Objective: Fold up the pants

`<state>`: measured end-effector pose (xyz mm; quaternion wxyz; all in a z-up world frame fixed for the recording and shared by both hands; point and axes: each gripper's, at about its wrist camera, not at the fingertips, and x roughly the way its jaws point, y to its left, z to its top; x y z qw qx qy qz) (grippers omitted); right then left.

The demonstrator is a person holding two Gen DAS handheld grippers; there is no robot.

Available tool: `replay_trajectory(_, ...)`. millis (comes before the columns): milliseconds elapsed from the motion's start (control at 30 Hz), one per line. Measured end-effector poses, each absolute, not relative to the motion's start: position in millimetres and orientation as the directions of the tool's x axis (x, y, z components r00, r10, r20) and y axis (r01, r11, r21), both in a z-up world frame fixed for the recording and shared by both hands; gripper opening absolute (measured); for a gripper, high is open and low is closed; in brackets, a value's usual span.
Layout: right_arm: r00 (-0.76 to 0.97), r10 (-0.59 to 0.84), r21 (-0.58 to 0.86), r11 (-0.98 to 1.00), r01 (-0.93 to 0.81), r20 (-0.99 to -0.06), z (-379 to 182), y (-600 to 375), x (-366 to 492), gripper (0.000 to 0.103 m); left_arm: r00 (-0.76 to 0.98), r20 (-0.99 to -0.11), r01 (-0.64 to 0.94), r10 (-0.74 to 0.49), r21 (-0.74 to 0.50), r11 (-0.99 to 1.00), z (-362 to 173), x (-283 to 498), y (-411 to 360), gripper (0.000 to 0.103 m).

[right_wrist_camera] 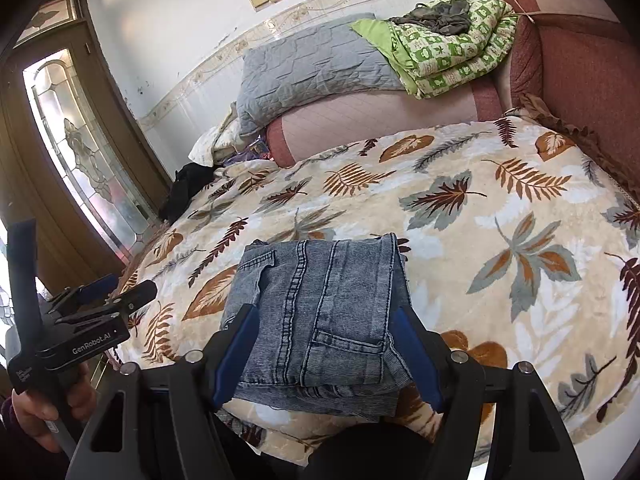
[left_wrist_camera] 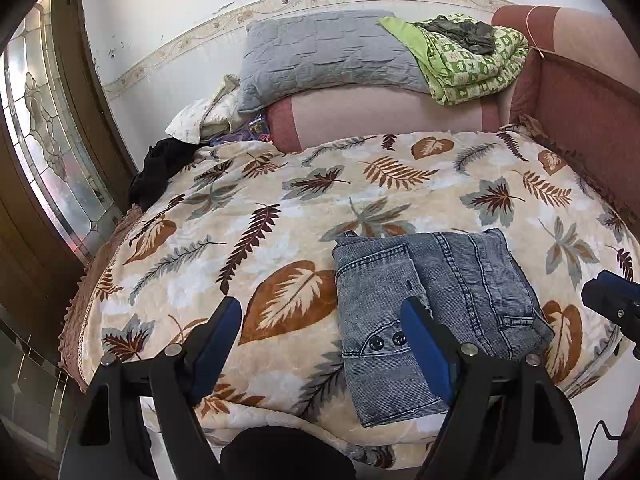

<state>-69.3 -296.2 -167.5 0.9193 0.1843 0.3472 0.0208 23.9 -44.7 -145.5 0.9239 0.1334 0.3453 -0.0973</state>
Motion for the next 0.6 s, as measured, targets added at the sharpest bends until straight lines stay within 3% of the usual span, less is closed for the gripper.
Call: replay_trajectory(600, 0.753, 0.176, 0.354, 0.932, 0.08, -0.634, -169.4, -288.8, -68.2, 0.073, 0.738, -0.67, 0.262, -0.081, 0.174, 0.949, -147.6, 24.4, -43.0, 0.082)
